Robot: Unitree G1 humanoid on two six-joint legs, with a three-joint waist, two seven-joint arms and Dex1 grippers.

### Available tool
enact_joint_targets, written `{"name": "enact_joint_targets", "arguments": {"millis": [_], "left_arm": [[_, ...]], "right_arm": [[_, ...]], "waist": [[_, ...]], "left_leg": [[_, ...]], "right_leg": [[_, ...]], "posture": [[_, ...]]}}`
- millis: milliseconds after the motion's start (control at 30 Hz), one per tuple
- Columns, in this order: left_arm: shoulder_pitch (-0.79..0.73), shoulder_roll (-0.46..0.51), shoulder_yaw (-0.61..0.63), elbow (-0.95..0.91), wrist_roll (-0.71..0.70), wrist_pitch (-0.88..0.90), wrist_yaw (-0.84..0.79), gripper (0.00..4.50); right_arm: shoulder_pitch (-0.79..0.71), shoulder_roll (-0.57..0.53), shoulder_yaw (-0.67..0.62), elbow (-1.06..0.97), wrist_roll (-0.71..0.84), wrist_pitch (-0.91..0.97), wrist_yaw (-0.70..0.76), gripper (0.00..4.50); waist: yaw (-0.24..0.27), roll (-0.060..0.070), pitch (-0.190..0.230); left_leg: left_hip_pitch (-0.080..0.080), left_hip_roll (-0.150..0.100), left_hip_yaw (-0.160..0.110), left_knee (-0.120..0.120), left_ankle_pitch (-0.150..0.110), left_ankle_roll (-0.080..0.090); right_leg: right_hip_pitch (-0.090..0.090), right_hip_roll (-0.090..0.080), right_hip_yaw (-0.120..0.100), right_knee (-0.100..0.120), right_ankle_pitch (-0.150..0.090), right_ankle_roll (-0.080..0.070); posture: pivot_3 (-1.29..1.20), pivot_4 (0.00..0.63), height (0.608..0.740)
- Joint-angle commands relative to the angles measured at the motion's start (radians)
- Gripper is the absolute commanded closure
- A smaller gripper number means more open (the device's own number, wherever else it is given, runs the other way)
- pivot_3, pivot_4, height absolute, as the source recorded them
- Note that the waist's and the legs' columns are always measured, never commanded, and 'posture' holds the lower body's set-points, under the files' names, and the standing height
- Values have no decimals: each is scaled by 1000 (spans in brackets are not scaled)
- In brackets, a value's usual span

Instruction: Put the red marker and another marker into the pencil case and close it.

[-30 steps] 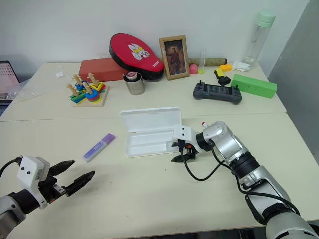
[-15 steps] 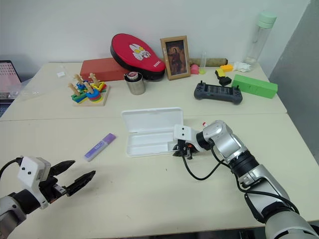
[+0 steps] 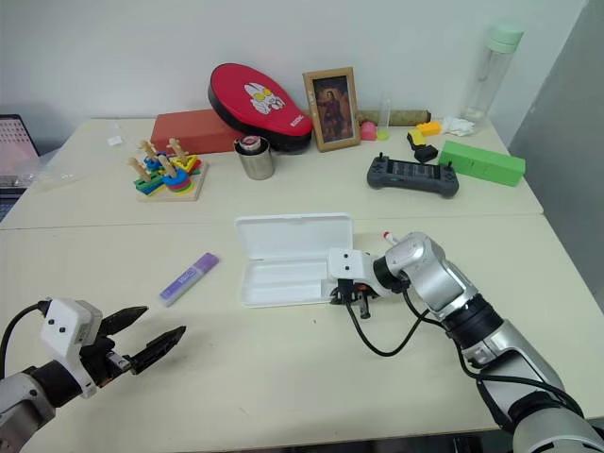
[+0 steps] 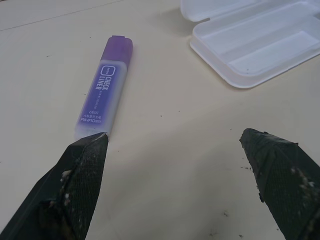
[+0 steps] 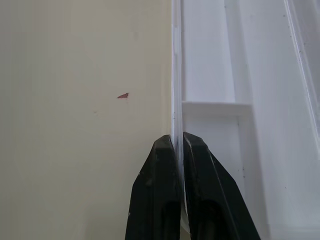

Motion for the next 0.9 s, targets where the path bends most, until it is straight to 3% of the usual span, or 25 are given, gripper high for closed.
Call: {"name": "enact_joint_targets", "arguments": {"millis": [33, 500, 900], "left_arm": [[4, 8, 16, -17, 3, -11, -1, 0], [-25, 36, 4, 14, 16, -6, -20, 0], [-9, 79, 30, -14, -7, 6, -80, 0]], "right_arm": [[46, -62, -29, -122, 43, -64, 55, 4439], [151, -154, -4, -243, 46, 14, 50, 4439], [130, -139, -71, -286, 110, 140, -4, 1904]], "waist": [[-1, 0, 0], [-3, 0, 0], [-3, 0, 0]], "left_leg": [[0, 0, 0, 0, 0, 0], [0, 0, 0, 0, 0, 0], [0, 0, 0, 0, 0, 0]], "right_leg": [[0, 0, 0, 0, 0, 0], [0, 0, 0, 1, 0, 0], [0, 0, 1, 1, 0, 0]], "posture": [[0, 150, 740], [0, 150, 740], [0, 150, 740]]}}
